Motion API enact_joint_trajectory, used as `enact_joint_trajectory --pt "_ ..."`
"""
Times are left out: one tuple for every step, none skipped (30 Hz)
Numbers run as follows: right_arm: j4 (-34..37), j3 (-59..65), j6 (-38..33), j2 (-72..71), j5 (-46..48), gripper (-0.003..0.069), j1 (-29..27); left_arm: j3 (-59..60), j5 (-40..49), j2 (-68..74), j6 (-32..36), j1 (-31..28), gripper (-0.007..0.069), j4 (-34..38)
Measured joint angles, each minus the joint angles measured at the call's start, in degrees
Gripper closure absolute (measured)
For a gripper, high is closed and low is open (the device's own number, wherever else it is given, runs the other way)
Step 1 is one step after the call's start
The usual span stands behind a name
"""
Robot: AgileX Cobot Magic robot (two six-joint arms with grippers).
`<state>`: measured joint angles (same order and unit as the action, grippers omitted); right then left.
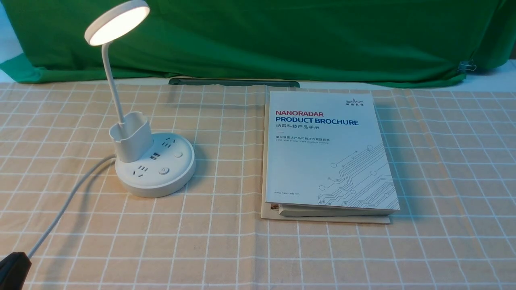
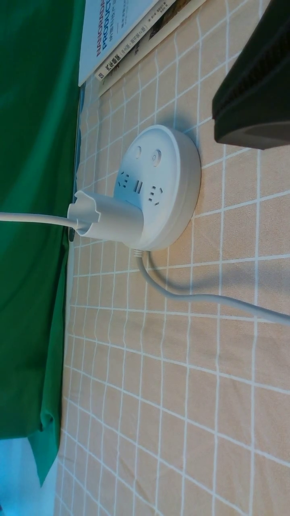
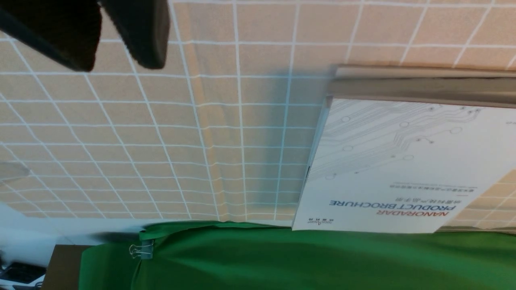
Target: Turn on the table lamp on the light coffee tablecloth with your hand.
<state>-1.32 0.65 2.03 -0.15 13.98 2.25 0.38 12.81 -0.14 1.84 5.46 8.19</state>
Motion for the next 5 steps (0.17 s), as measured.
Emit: enact_joint_trajectory --pt "0.00 0.00 0.00 0.00 0.00 0.0421 0.00 0.00 0.00 0.00 0.00 0.00 0.0622 0.00" --pt "0.00 0.00 0.00 0.00 0.00 0.0421 0.00 0.00 0.00 0.00 0.00 0.00 0.0622 0.00" --pt "0.00 0.00 0.00 0.00 0.00 0.0421 0.00 0.00 0.00 0.00 0.00 0.00 0.0622 0.00" --pt "0.00 0.00 0.00 0.00 0.00 0.0421 0.00 0.00 0.00 0.00 0.00 0.00 0.0622 0.00" --pt "0.00 0.00 0.00 0.00 0.00 0.0421 0.00 0.00 0.00 0.00 0.00 0.00 0.0622 0.00"
